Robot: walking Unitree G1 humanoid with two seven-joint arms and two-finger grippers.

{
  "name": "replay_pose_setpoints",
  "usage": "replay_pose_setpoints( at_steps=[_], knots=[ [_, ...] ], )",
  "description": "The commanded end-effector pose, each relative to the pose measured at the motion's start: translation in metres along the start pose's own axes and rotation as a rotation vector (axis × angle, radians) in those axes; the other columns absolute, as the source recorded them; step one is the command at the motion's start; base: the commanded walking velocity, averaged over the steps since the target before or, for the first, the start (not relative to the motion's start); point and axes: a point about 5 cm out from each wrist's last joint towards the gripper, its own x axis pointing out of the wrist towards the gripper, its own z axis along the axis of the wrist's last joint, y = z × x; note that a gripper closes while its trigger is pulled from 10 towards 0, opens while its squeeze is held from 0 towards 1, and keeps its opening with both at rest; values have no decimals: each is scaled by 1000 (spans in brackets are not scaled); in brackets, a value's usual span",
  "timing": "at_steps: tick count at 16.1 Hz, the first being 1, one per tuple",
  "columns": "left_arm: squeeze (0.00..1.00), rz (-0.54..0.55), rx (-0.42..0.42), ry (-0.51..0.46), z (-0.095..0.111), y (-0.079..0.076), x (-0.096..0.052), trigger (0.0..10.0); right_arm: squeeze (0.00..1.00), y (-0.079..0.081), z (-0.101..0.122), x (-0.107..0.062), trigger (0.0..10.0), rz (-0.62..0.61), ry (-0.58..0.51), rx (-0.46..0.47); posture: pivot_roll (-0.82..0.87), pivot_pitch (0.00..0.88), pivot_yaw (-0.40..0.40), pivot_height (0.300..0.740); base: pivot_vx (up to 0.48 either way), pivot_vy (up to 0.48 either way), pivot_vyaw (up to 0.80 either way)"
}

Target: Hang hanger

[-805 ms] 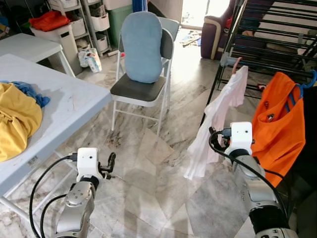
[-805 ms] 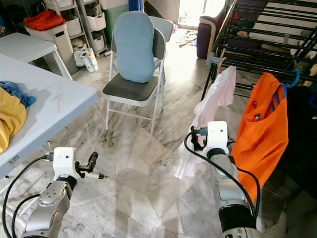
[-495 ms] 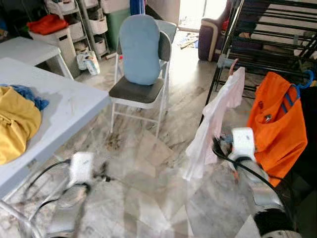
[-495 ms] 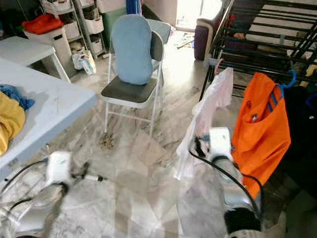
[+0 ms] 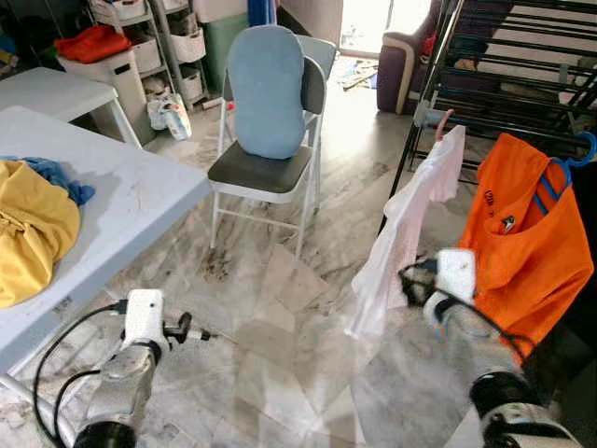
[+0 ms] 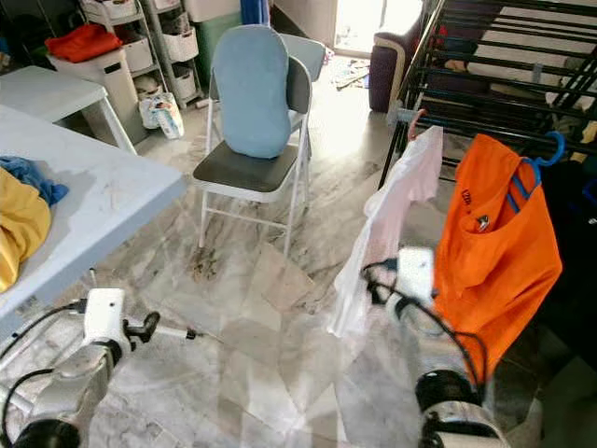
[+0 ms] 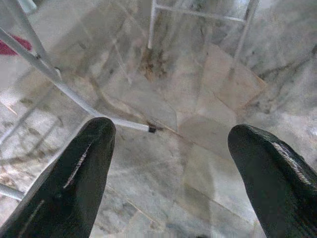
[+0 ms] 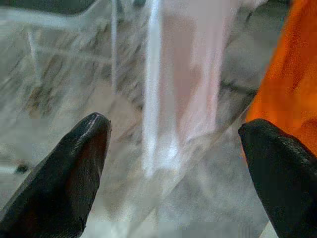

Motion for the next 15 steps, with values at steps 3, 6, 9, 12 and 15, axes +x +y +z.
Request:
replay_pose_setpoints(
  at_steps=[3, 6, 9, 12, 15],
  knots=[
    [0, -85, 11, 107, -29, -29, 2, 10000, 0, 12, -37, -4, 10000, 28, 130, 39, -80, 0, 27, 740, 0, 0, 0],
    [0, -88, -37, 184, -49, -33, -2, 10000, 0, 15, -52, -8, 10000, 41, 178, 55, -93, 0, 33, 740, 0, 0, 0],
    [0, -111, 33, 387, -107, -29, -24, 10000, 0, 1, -97, -27, 10000, -19, 324, 27, -124, 0, 64, 740, 0, 0, 0],
    [0, -121, 23, 453, -121, -32, -32, 10000, 0, -12, -118, -39, 10000, -75, 418, -19, -139, 0, 95, 740, 0, 0, 0],
    [0, -123, -33, 455, -120, -35, -30, 10000, 0, -10, -123, -42, 10000, -60, 437, -48, -168, 0, 118, 740, 0, 0, 0]
  ],
)
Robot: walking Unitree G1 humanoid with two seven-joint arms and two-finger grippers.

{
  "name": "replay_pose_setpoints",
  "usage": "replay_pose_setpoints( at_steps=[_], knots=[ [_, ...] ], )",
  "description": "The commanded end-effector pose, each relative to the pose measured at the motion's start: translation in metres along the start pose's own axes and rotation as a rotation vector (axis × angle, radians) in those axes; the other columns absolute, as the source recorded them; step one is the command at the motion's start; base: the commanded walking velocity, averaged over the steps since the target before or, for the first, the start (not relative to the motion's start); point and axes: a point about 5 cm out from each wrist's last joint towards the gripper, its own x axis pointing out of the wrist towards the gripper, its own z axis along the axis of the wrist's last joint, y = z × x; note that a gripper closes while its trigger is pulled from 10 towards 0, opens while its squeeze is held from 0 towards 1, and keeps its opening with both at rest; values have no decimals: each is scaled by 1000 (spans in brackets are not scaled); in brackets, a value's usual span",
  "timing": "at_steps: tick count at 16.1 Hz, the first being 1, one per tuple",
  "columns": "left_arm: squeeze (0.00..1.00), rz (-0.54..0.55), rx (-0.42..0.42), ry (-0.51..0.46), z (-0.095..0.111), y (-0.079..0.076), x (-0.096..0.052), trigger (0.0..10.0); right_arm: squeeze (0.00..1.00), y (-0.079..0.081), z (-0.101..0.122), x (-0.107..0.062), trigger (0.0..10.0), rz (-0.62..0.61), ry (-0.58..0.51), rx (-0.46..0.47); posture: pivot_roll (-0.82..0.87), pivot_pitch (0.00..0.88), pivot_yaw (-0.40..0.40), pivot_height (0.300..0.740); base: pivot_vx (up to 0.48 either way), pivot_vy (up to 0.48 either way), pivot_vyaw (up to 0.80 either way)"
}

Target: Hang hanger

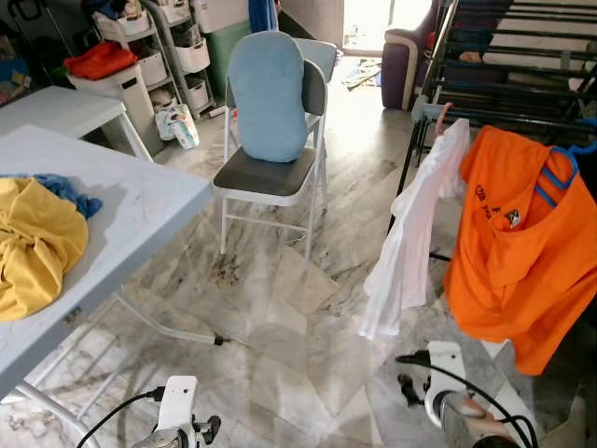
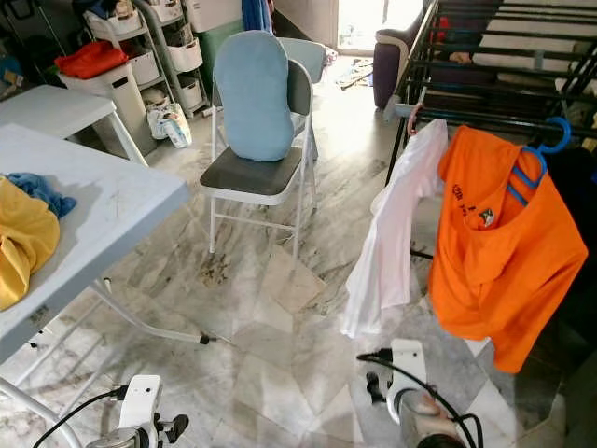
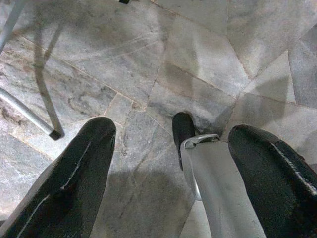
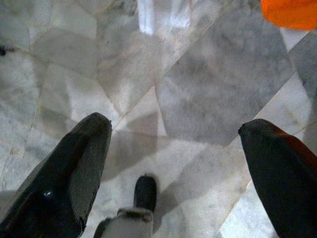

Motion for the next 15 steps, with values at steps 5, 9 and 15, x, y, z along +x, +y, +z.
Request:
replay_pose_setpoints(
  at_steps=[5, 9, 15],
  knots=[
    [0, 9, -22, -12, 9, 0, 1, 10000, 0, 18, 3, 1, 10000, 53, 0, -44, -164, 0, 116, 740, 0, 0, -575],
    [0, -4, -19, -8, 7, -8, 3, 10000, 0, 13, 2, 1, 10000, 46, 7, -95, -168, 0, 111, 740, 0, 0, -397],
    [0, 8, 18, 9, 1, -6, 2, 10000, 0, 12, -7, 0, 10000, 50, 28, -173, -175, 0, 117, 740, 0, 0, 0]
  ],
)
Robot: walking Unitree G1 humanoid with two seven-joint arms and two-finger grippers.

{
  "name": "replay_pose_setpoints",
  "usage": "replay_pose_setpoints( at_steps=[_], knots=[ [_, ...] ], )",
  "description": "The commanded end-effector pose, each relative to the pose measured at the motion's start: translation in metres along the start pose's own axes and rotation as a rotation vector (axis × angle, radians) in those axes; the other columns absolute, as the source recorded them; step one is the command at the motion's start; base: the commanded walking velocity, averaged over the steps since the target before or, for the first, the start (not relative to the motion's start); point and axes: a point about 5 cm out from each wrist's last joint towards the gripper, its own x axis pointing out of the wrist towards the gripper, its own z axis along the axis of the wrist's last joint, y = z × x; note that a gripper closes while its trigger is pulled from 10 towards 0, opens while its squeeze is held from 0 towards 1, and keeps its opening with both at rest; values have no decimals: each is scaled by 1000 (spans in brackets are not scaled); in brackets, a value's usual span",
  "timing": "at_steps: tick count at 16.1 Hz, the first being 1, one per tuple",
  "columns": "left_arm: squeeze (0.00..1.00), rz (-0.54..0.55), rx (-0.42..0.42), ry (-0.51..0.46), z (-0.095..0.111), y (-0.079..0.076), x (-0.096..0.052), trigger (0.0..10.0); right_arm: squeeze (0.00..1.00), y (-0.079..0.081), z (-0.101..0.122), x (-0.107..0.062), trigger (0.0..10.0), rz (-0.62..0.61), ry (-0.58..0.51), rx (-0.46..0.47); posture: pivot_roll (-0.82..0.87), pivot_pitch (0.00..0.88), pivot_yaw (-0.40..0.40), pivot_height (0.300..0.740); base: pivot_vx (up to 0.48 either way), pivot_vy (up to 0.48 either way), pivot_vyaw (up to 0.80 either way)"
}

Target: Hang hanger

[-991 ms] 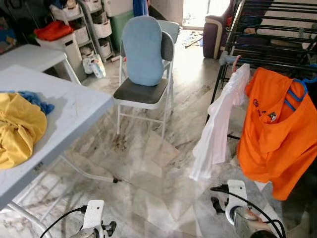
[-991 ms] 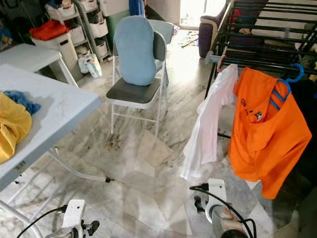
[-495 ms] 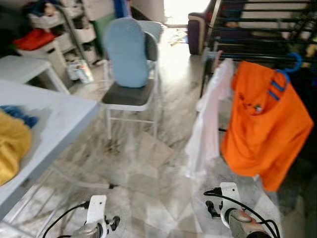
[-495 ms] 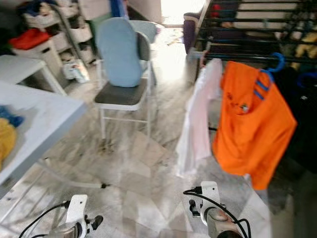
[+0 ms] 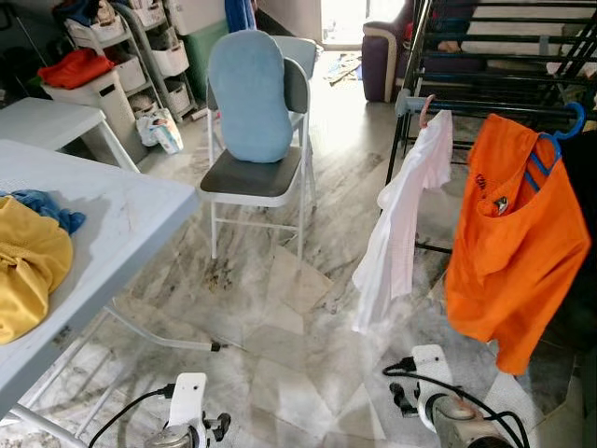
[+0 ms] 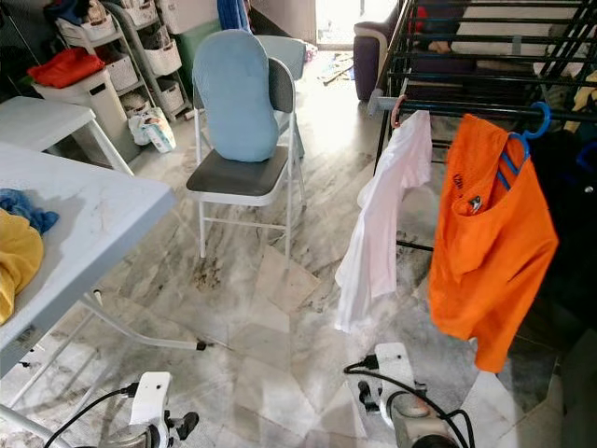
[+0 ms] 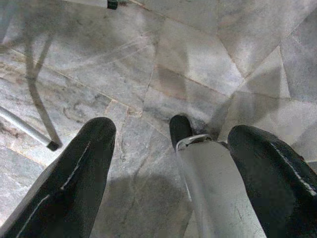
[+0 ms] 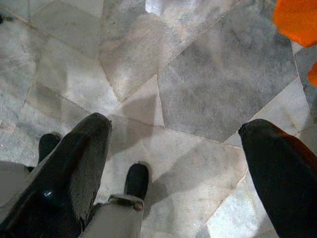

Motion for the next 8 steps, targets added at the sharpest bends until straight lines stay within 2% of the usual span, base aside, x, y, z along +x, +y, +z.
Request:
replay_pose_setpoints(
  at_steps=[1, 3, 8],
  knots=[
    [0, 19, 19, 0, -1, 7, -1, 10000, 0, 4, -3, 0, 10000, 17, 4, -8, -175, 0, 117, 740, 0, 0, 0],
    [0, 9, 14, -12, 0, 5, -1, 10000, 0, 4, -3, 0, 10000, 23, 4, -28, -174, 0, 115, 740, 0, 0, 0],
    [0, 18, -9, -27, 1, -1, 0, 10000, 0, 11, 17, 2, 10000, 70, -29, -100, -99, 0, 0, 740, 0, 0, 0]
  ],
)
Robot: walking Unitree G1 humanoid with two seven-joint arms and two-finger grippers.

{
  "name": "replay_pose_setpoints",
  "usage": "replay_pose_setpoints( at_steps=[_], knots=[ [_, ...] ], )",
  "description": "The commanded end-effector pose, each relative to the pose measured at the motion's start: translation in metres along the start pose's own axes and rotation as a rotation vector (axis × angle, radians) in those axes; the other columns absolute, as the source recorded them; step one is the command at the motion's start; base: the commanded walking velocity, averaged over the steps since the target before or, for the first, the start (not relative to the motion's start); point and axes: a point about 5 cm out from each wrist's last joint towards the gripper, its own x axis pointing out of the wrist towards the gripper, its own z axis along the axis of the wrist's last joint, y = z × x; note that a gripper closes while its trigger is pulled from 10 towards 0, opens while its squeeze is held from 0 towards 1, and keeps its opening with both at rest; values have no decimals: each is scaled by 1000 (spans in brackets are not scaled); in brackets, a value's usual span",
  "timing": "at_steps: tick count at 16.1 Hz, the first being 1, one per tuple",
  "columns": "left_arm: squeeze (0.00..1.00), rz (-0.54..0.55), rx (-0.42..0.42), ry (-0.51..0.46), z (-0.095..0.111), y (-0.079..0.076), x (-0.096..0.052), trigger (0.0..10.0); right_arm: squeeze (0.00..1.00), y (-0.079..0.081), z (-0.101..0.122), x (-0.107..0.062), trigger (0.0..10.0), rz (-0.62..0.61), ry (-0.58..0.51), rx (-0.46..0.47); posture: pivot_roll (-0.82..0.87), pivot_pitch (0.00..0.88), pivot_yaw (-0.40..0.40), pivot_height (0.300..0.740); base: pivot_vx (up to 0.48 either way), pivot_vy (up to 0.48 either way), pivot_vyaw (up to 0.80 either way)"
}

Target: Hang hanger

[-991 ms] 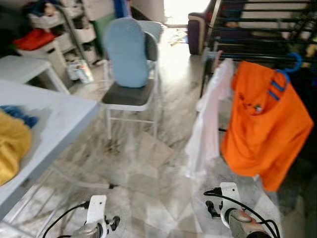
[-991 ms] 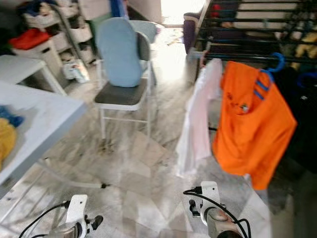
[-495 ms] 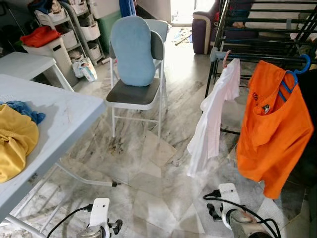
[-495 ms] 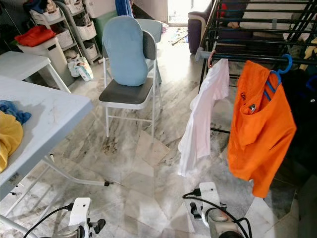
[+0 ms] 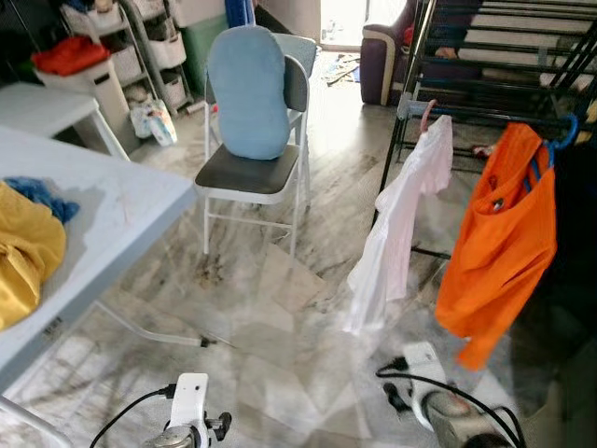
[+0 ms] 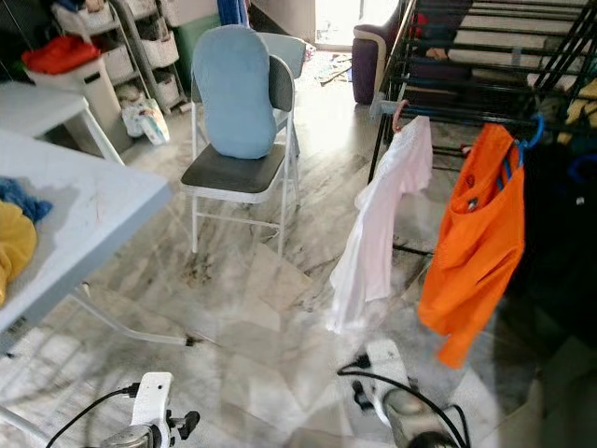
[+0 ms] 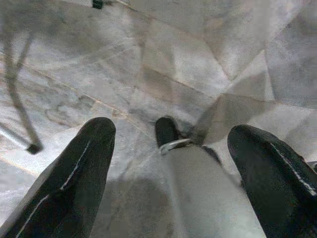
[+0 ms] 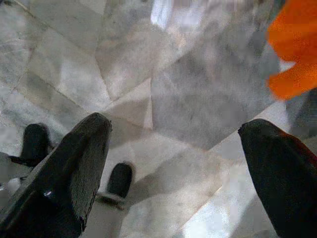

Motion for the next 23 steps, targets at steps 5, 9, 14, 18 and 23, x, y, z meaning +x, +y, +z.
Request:
replay_pose_setpoints(
  at_steps=[5, 9, 14, 18, 23],
  knots=[
    [0, 41, -57, 1, -6, 6, -2, 10000, 0, 5, 5, 1, 10000, 24, 7, -28, -62, 0, -22, 740, 0, 0, -160],
    [0, 44, -25, 16, -11, 10, -3, 10000, 0, 8, -4, 1, 10000, 28, 24, -33, -77, 0, 10, 740, 0, 61, -800],
    [0, 38, 12, 26, -12, 12, -3, 10000, 0, 1, -16, -2, 10000, 2, 51, -34, -97, 0, 32, 740, 0, 287, -752],
    [0, 32, 64, 18, -8, 12, -3, 10000, 0, 0, -19, -2, 10000, -6, 56, -28, -114, 0, 54, 740, 0, 174, -258],
    [0, 16, 87, 14, -7, 11, -3, 10000, 0, 5, -26, -3, 10000, 0, 70, -33, -117, 0, 67, 740, 0, 0, 0]
  ],
)
